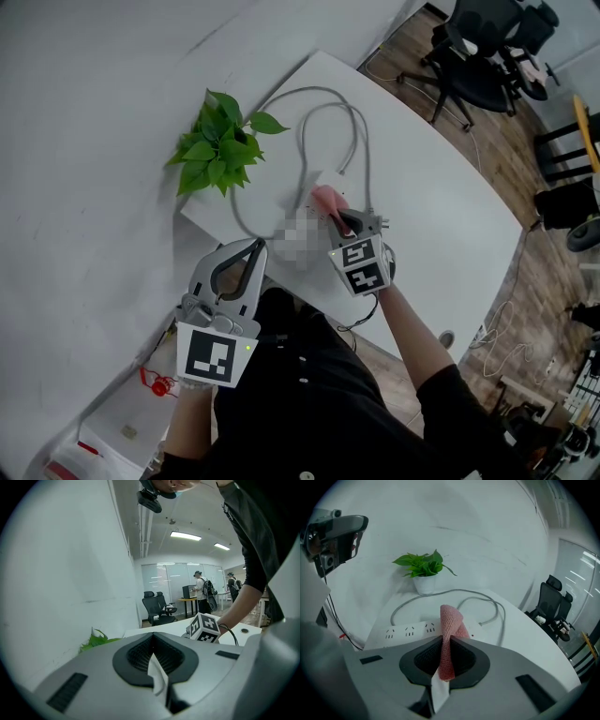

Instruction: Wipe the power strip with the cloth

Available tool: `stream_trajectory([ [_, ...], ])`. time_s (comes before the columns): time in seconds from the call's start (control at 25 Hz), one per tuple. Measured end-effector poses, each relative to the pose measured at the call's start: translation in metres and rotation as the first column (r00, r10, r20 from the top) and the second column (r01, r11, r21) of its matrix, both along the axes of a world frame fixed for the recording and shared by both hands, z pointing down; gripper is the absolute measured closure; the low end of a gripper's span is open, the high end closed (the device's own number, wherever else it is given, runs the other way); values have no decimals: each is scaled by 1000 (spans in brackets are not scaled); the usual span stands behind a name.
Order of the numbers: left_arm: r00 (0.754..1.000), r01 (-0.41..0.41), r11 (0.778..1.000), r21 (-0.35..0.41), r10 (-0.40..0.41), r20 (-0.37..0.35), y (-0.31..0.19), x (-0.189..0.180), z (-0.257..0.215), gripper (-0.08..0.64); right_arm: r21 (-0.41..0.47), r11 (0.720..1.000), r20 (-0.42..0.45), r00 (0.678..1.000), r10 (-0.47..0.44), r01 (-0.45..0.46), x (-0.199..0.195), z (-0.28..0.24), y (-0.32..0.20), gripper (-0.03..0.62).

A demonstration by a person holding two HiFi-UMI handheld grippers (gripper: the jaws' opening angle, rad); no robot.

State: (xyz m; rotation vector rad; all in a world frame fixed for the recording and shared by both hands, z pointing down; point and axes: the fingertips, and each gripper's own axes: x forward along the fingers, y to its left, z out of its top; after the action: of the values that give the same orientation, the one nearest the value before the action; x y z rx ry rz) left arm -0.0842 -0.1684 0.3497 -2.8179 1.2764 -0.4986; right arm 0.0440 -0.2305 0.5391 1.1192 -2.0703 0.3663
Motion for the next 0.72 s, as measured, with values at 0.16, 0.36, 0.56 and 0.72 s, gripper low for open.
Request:
stream_trajectory([
  [0.16, 1000, -3, 1000, 6, 3, 0, 0, 3, -2, 548, -12, 999, 22, 998, -50, 50, -15, 0, 15, 535],
  [0.36, 1000, 0, 1000, 5, 0, -1, 0, 6, -3, 548, -37, 994, 69, 993, -99, 101, -33, 0, 34, 535],
  [0.56, 1000, 9, 1000, 0, -9, 1, 2, 5, -2, 548, -71, 989, 129, 984, -120, 130, -50, 2, 54, 535],
  [0.72, 1000, 13, 1000, -1, -13, 4, 3, 4, -1, 548, -93, 980, 167, 973, -161, 178, -63, 3, 71, 535],
])
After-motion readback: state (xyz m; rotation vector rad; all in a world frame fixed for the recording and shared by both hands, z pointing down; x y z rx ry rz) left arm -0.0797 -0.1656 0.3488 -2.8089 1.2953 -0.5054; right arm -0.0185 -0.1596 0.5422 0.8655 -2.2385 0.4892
